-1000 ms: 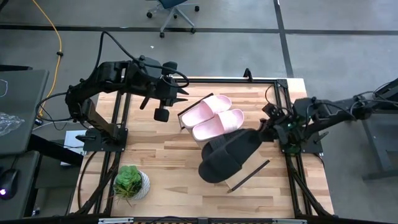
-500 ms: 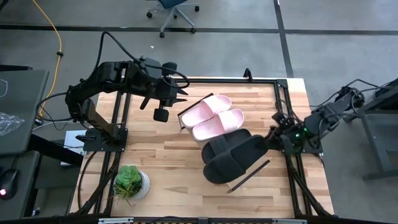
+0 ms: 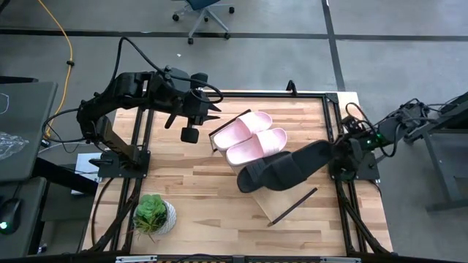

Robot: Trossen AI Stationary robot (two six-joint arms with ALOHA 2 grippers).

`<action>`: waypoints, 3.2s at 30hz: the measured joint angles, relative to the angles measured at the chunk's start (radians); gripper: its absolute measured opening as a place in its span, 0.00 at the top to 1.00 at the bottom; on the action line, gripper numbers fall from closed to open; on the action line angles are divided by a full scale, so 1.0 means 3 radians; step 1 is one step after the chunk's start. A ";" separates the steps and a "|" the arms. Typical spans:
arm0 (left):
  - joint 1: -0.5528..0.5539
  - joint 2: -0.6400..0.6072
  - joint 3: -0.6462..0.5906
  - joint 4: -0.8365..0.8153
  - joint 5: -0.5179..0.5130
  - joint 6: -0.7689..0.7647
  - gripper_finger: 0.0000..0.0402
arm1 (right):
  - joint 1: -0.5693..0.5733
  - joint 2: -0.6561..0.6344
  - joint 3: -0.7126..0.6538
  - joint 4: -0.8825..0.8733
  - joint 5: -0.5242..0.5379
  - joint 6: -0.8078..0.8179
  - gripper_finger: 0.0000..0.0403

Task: Pick and place slides into the shelf
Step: Put the black slide on the shelf

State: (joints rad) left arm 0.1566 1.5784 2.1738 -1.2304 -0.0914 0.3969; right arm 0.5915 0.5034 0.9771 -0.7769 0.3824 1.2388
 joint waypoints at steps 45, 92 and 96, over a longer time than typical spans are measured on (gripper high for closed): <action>0.0000 0.0000 0.0000 -0.0099 -0.0023 -0.0030 0.82 | 0.0001 -0.0652 -0.1960 0.1320 -0.0326 0.0847 0.91; 0.0000 0.0001 0.0000 -0.0098 -0.0024 -0.0031 0.82 | 0.0000 -0.0148 -0.1960 0.1573 -0.0355 0.1031 0.74; 0.0000 0.0001 -0.0001 -0.0097 -0.0024 -0.0030 0.82 | 0.0000 -0.0148 -0.1960 0.1578 -0.0380 0.1031 0.73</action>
State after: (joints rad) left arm 0.1566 1.5787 2.1736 -1.2594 -0.0986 0.3878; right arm 0.5915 0.4591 0.3893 -0.3035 0.2683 1.5482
